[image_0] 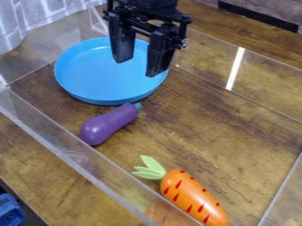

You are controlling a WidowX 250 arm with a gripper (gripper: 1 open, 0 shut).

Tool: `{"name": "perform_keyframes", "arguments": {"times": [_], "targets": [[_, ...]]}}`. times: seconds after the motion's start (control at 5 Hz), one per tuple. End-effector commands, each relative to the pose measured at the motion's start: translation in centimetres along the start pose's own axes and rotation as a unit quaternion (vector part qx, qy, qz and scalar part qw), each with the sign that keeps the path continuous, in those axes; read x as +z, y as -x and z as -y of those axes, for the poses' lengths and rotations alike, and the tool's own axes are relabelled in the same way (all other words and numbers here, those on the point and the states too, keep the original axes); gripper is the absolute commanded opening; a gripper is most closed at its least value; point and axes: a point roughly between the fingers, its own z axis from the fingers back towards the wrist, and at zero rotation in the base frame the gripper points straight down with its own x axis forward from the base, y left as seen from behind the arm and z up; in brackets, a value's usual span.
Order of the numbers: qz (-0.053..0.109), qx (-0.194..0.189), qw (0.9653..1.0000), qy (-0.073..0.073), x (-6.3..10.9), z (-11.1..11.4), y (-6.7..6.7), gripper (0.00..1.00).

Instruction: Remove the purple eggplant from the blue tray and put it on the table

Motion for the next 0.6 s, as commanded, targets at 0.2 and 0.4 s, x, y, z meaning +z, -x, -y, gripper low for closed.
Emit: {"name": "perform_keyframes", "arguments": {"times": [0.2, 0.4], "targets": [[-0.004, 0.056, 0.9984, 0.002, -0.87, 0.49, -1.29, 1.0], [-0.008, 0.092, 0.9957, 0.002, 0.12, 0.21, -0.9, 1.0]]}}
